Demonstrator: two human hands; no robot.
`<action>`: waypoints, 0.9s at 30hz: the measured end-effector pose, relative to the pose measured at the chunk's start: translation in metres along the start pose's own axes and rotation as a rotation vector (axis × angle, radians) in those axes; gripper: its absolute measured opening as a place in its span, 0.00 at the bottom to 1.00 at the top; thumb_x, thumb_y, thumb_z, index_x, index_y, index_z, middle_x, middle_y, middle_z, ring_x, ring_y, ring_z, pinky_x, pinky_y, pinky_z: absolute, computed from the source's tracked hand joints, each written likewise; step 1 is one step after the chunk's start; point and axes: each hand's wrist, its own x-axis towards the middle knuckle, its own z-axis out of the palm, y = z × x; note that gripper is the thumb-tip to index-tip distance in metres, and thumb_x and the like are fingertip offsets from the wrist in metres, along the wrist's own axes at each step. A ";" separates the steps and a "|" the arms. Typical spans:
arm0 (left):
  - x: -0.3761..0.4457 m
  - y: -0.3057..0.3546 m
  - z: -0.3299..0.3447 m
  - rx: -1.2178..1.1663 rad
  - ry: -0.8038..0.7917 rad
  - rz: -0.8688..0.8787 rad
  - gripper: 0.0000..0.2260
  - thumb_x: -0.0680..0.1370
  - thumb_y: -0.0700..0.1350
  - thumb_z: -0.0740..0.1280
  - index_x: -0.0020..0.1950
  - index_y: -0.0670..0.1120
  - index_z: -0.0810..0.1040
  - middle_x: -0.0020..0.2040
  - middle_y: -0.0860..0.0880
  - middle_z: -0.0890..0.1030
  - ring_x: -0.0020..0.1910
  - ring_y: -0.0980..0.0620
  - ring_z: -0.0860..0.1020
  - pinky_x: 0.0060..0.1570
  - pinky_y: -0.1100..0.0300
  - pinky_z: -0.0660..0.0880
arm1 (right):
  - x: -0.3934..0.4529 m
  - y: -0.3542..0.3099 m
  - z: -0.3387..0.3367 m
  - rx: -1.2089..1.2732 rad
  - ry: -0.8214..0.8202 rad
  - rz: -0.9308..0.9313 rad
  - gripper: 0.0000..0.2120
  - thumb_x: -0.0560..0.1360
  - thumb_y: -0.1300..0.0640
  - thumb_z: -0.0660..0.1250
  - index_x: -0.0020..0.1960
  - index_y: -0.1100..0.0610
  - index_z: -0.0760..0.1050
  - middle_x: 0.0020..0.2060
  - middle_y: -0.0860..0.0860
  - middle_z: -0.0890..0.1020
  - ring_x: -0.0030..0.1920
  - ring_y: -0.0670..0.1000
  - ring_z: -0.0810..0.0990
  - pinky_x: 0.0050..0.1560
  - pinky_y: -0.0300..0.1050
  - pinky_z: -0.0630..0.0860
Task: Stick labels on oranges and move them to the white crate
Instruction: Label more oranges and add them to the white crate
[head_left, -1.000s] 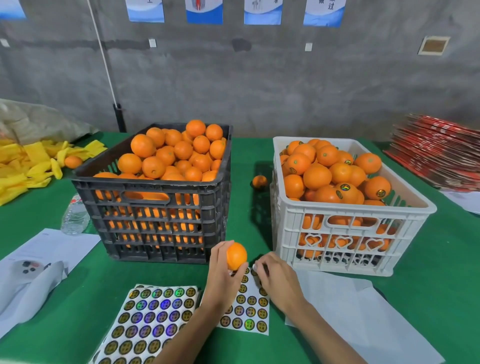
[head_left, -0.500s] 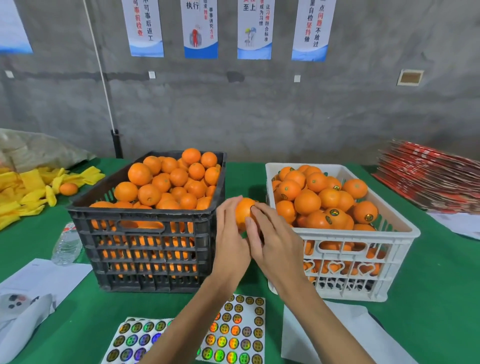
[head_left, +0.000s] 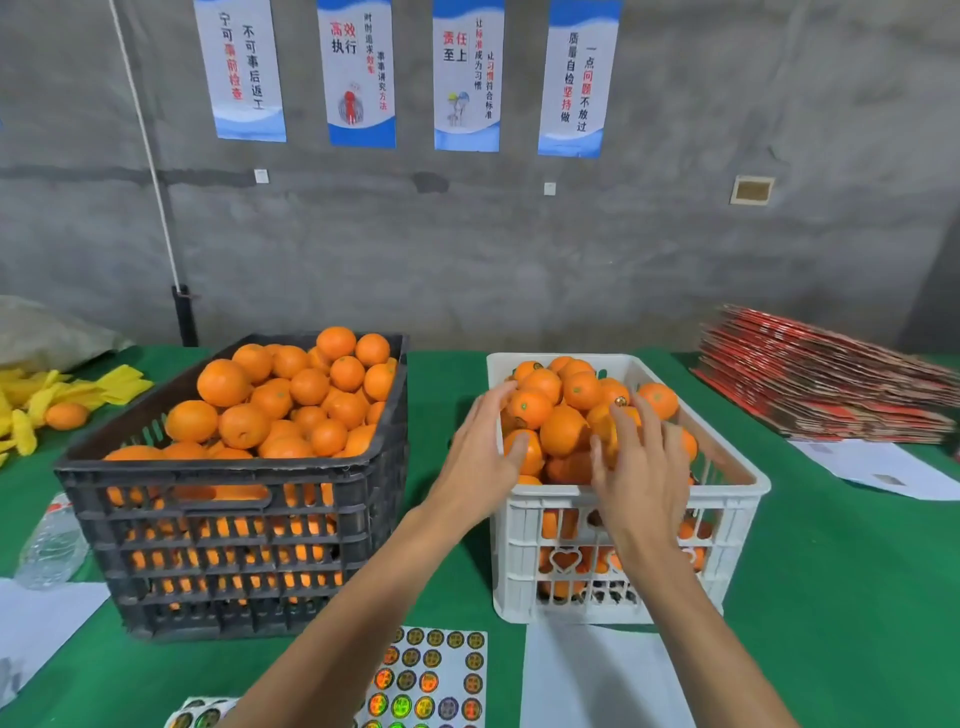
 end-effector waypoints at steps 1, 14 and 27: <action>-0.001 -0.003 -0.008 0.027 0.029 -0.004 0.26 0.81 0.45 0.68 0.77 0.53 0.64 0.74 0.55 0.69 0.72 0.61 0.66 0.72 0.62 0.64 | -0.001 -0.001 0.004 0.009 -0.010 -0.007 0.17 0.79 0.53 0.68 0.66 0.58 0.78 0.71 0.56 0.75 0.61 0.62 0.74 0.58 0.56 0.73; 0.023 -0.072 -0.180 0.629 -0.113 -0.635 0.19 0.82 0.48 0.63 0.73 0.48 0.71 0.68 0.40 0.76 0.66 0.38 0.74 0.65 0.46 0.73 | -0.032 -0.137 0.060 0.411 -0.166 -0.356 0.17 0.76 0.58 0.72 0.63 0.63 0.80 0.62 0.57 0.81 0.61 0.58 0.79 0.65 0.54 0.77; 0.062 -0.177 -0.267 0.915 -0.006 -0.748 0.37 0.76 0.44 0.72 0.81 0.53 0.56 0.79 0.42 0.57 0.68 0.31 0.71 0.64 0.39 0.74 | -0.058 -0.159 0.089 0.428 -0.304 -0.334 0.20 0.79 0.52 0.68 0.69 0.57 0.77 0.66 0.50 0.80 0.66 0.51 0.76 0.69 0.48 0.73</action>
